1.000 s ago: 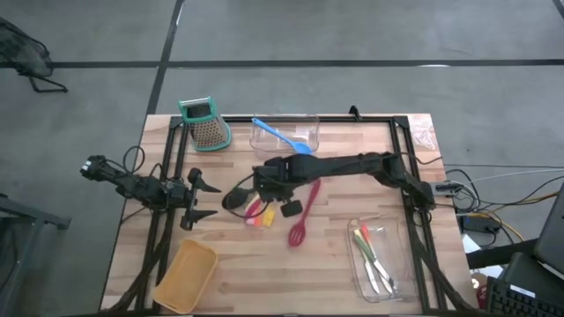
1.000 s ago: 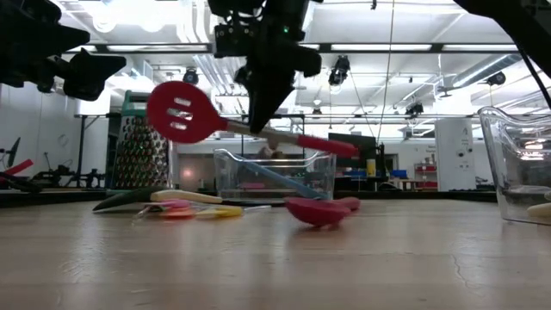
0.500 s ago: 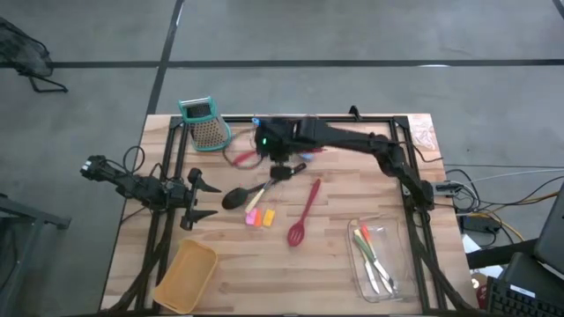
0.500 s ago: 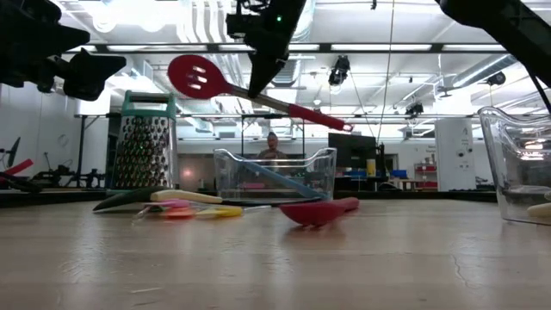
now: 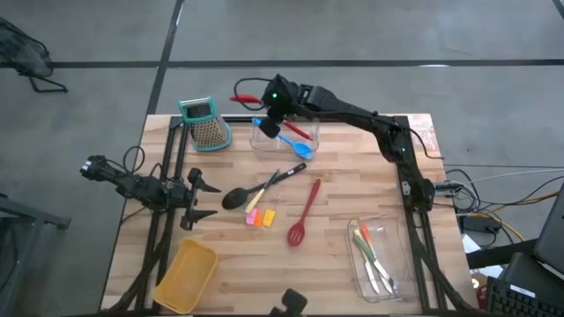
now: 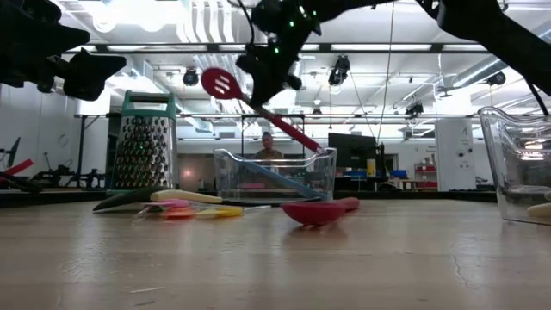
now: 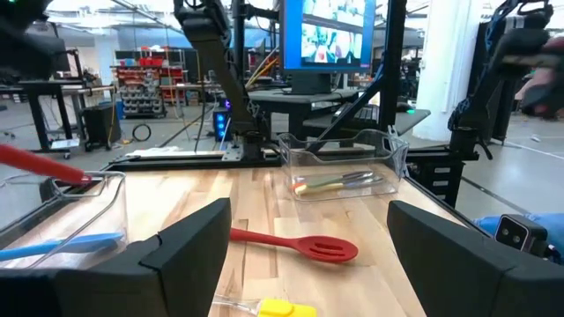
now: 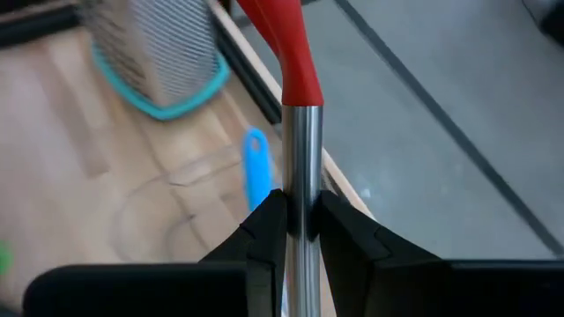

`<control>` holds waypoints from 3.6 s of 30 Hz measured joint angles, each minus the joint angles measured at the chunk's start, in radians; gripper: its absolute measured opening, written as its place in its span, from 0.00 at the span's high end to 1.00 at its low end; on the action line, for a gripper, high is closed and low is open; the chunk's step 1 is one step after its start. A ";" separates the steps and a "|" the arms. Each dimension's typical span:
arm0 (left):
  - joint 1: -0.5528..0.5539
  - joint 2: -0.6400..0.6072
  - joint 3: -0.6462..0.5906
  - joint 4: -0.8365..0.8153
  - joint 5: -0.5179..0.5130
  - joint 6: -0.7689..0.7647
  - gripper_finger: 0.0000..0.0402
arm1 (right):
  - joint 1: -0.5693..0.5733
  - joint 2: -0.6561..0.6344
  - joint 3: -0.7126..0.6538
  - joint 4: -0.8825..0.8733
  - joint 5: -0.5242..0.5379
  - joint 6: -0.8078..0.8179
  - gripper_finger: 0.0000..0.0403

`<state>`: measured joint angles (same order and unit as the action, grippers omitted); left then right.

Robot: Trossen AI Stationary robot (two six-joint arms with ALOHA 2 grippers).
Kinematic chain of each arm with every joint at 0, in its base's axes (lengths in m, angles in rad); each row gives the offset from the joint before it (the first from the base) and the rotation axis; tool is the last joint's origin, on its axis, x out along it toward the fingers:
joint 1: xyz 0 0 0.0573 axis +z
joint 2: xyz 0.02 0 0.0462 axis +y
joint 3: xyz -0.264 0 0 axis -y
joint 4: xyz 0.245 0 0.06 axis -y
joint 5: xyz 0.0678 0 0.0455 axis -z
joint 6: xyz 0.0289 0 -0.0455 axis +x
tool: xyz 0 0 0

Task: Pick & Place Kitchen Items
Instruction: Put the left red slotted spoon into the top transparent bin, then put the red slotted spoon into the top transparent bin

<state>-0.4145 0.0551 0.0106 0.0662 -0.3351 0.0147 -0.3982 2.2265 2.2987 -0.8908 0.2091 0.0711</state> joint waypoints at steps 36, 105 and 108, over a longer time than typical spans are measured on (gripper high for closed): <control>0.000 0.000 0.000 0.000 0.000 0.000 0.22 | -0.047 0.002 -0.386 0.247 -0.008 0.033 0.75; 0.000 0.000 0.000 0.000 0.000 0.000 0.22 | 0.581 -0.001 -0.621 -0.218 0.056 -0.493 0.58; 0.000 0.000 0.000 0.000 0.000 0.000 0.22 | 0.582 -0.003 -0.646 -0.186 0.060 -0.493 0.58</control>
<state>-0.4145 0.0547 0.0109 0.0664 -0.3351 0.0151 0.1841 2.2232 1.6527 -1.0764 0.2695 -0.4222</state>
